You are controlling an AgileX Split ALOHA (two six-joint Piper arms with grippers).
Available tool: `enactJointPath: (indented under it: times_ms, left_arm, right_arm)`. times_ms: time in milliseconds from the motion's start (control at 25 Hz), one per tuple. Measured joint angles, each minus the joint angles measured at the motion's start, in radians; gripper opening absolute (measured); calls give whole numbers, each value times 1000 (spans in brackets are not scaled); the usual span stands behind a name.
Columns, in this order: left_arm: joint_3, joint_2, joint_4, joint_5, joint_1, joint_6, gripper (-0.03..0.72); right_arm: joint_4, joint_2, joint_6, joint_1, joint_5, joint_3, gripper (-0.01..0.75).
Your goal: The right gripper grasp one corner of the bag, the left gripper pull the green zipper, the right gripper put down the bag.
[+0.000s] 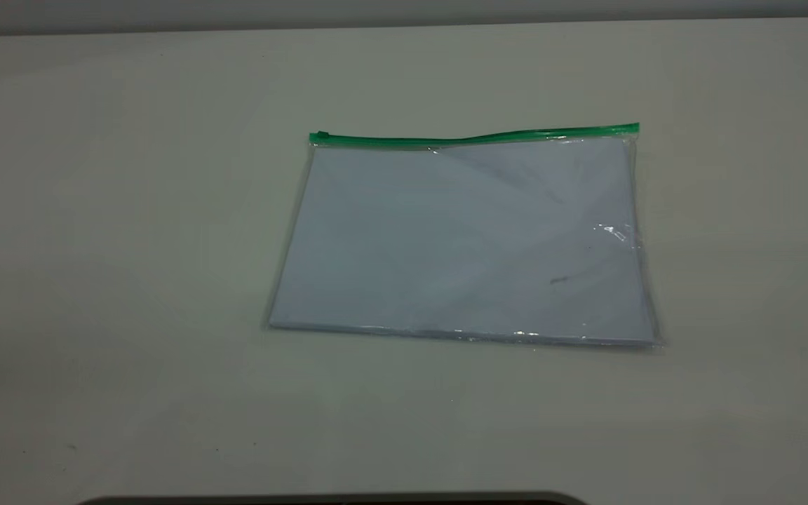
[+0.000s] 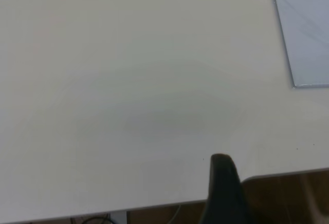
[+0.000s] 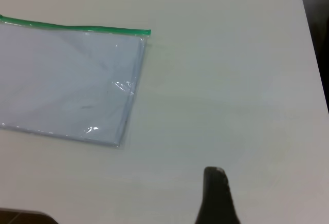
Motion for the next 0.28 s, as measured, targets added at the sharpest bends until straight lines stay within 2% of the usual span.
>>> enactJointPath:
  times_ms: [280]
  left_arm:
    - [0, 0, 0, 0, 0, 0, 568]
  right_arm:
    - [0, 0, 4, 0, 0, 0, 575]
